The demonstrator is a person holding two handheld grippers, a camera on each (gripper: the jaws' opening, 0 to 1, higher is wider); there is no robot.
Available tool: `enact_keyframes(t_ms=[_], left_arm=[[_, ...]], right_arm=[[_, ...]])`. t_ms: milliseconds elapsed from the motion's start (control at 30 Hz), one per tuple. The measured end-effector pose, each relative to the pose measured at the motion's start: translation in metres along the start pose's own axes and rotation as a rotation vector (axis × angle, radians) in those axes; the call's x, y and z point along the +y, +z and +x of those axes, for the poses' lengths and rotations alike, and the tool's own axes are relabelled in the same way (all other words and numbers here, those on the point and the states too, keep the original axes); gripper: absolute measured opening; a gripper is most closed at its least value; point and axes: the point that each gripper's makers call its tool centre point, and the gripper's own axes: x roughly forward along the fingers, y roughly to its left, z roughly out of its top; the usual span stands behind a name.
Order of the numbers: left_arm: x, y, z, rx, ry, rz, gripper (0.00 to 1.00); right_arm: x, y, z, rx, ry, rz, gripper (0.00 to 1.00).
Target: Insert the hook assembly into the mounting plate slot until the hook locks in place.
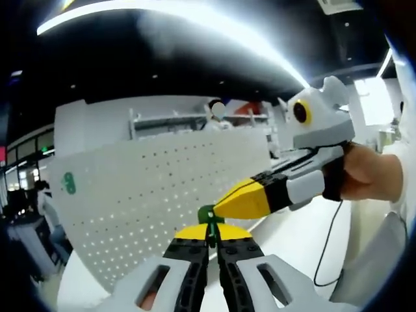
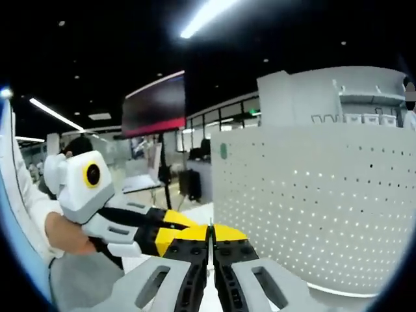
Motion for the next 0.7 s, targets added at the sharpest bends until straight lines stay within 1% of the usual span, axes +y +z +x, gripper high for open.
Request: enact_keyframes(t_ms=[200,233,333,400,467,600,700], left_arm=[[0.002,0.000,0.000,-0.004,0.004,-0.013,0.03],[0.003,0.000,-0.001,-0.004,0.007,-0.015,0.03],[0.005,0.000,-0.001,-0.005,0.013,-0.019,0.03],[0.008,0.000,-0.001,-0.004,0.020,-0.025,0.03],[0.012,0.000,-0.001,-0.003,0.032,-0.032,0.03],[0.019,0.000,-0.001,-0.004,0.049,-0.044,0.03],[0.024,0.001,0.000,-0.006,0.062,-0.049,0.03]], right_arm=[[0.000,0.001,0.002,0.007,0.002,-0.023,0.00],[0.000,0.001,0.002,0.009,-0.001,-0.030,0.01],[-0.003,0.003,0.001,0.007,-0.015,-0.032,0.09],[-0.005,0.004,-0.001,0.006,-0.023,-0.040,0.10],[-0.008,0.003,-0.003,0.013,-0.034,-0.049,0.14],[-0.013,0.001,-0.005,0.027,-0.055,-0.067,0.30],[-0.015,-0.002,-0.006,0.041,-0.070,-0.083,0.40]])
